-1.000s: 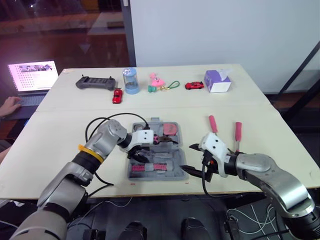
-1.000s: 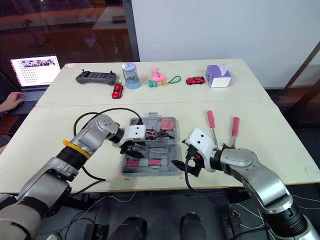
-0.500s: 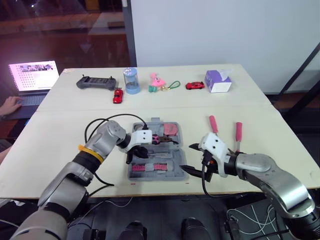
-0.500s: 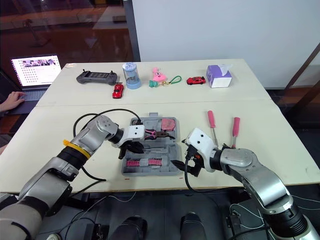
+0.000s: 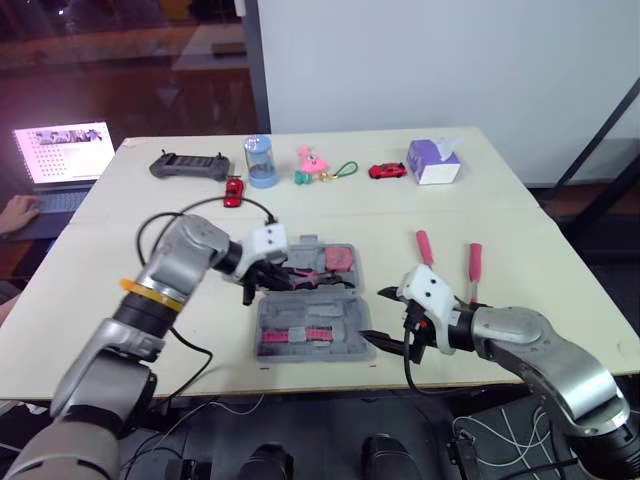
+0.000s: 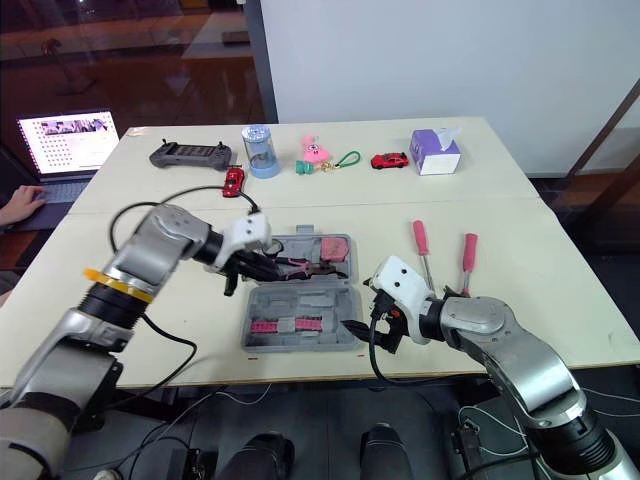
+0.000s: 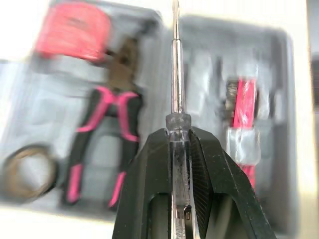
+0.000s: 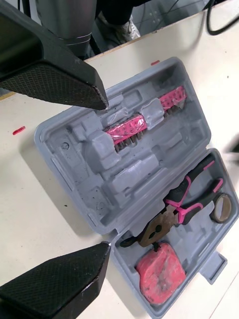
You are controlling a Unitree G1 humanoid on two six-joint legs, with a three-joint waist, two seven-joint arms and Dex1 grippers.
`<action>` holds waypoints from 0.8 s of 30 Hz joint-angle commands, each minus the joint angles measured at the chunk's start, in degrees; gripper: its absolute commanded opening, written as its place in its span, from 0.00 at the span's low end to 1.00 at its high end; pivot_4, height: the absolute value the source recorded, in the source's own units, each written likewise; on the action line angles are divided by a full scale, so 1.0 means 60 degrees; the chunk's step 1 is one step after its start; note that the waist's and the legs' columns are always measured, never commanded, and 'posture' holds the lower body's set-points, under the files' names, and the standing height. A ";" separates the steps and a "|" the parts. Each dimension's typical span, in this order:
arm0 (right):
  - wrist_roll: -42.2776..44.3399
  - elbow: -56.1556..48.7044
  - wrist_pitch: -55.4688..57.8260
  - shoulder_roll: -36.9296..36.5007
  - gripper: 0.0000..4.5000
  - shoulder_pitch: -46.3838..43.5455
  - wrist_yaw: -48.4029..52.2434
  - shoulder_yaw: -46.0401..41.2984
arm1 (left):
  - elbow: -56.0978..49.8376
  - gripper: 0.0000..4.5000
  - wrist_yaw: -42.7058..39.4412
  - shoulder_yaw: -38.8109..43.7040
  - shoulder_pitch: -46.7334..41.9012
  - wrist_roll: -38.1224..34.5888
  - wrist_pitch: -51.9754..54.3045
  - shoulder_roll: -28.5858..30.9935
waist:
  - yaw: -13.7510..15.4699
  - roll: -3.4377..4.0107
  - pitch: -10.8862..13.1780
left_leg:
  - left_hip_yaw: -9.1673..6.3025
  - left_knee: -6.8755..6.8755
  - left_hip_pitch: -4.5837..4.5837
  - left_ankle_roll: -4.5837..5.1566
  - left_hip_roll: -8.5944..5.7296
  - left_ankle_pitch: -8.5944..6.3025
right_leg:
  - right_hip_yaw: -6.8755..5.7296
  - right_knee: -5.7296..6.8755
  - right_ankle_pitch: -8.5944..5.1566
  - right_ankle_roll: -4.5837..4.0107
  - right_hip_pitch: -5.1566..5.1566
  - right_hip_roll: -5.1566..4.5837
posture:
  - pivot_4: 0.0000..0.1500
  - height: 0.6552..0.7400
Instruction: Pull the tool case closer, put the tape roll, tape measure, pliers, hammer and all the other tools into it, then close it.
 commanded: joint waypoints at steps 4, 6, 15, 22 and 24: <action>0.0181 -0.0492 -0.0042 -0.0013 1.00 -0.0070 0.0039 -0.0298 | -0.1368 0.01 0.3513 0.3367 0.1342 -0.0243 0.5215 0.0014 | -0.0160 0.0003 -0.0002 | -0.0005 -0.0004 0.0003 0.0001 0.0000 -0.0001 | 0.0000 0.0005 0.0000 0.0000 0.0000 0.0000 | 1.00 1.00; 0.0212 -0.0548 -0.0045 0.0032 1.00 -0.0113 0.0009 -0.0326 | -0.1624 0.01 0.4939 0.4433 0.1732 0.0152 0.6378 -0.0426 | -0.0147 0.0000 -0.0002 | -0.0009 0.0000 0.0000 -0.0001 0.0000 0.0000 | -0.0002 0.0006 0.0000 0.0000 0.0000 0.0000 | 1.00 1.00; 0.0332 -0.0703 0.0049 0.0190 1.00 -0.0194 -0.0095 -0.0219 | -0.2787 0.01 0.6960 0.5094 0.4476 -0.0299 0.7048 -0.1719 | 0.0073 0.0000 -0.0010 | 0.0000 -0.0001 0.0002 -0.0015 -0.0001 0.0007 | 0.0006 0.0000 0.0002 -0.0004 -0.0003 -0.0008 | 1.00 1.00; 0.0374 -0.0672 0.0184 0.0168 1.00 -0.0351 -0.0021 -0.0250 | -0.2467 0.12 0.7392 0.4456 0.5392 -0.0632 0.5843 -0.1621 | 0.0151 0.0063 -0.0098 | 0.0006 -0.0006 0.0013 -0.0022 -0.0001 0.0010 | 0.0011 -0.0001 0.0005 -0.0008 0.0002 -0.0009 | 1.00 1.00; 0.0371 -0.0650 0.0192 0.0160 1.00 -0.0373 -0.0004 -0.0247 | -0.2447 0.30 0.7478 0.4409 0.5453 -0.0750 0.5696 -0.1609 | 0.0144 0.0087 -0.0131 | 0.0006 -0.0009 0.0016 -0.0022 -0.0001 0.0010 | 0.0012 -0.0001 0.0005 -0.0008 0.0002 -0.0009 | 1.00 1.00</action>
